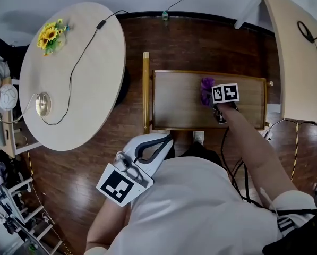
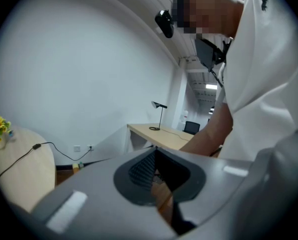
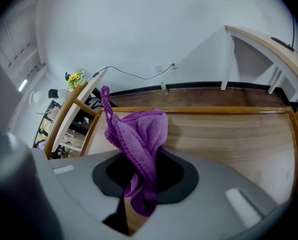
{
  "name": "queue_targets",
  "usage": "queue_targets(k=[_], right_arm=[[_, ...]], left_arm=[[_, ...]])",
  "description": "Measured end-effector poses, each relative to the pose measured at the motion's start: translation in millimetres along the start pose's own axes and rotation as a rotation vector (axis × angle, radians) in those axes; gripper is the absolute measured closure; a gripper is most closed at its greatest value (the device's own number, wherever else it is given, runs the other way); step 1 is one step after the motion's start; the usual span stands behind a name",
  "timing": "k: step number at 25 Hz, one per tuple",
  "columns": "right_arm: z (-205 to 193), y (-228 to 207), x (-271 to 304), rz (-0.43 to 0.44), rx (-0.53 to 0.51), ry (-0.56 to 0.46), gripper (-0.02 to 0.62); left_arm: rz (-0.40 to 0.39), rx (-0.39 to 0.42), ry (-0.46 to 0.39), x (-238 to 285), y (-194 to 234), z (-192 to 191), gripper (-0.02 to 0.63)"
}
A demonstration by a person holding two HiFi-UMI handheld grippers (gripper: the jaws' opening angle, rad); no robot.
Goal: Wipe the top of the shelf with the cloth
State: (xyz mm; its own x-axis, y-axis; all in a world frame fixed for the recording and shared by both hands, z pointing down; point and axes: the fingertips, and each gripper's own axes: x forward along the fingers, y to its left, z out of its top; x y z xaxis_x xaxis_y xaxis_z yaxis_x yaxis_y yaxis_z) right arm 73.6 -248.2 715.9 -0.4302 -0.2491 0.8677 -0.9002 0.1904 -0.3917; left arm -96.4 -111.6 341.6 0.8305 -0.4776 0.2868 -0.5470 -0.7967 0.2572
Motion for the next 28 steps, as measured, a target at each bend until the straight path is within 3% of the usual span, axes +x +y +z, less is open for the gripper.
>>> queue_targets(k=[16,21,24,28], right_arm=[[11.0,171.9,75.9,0.177,-0.072,0.033,0.495],[11.2,213.6,87.4,0.277,-0.084,0.023,0.494],[10.4,222.5,84.7,0.330,-0.106,0.004,0.495],[3.6,195.9,62.4,0.314,-0.095,-0.016,0.495]], left_arm=[[0.047,-0.036,0.001,-61.4,28.0,-25.1,0.588],[0.054,-0.034,0.021,-71.9,30.6,-33.1,0.588],[0.050,-0.028,0.018,-71.9,30.2,-33.0,0.588],[0.019,-0.022,0.023,-65.7,25.7,-28.5,0.588]])
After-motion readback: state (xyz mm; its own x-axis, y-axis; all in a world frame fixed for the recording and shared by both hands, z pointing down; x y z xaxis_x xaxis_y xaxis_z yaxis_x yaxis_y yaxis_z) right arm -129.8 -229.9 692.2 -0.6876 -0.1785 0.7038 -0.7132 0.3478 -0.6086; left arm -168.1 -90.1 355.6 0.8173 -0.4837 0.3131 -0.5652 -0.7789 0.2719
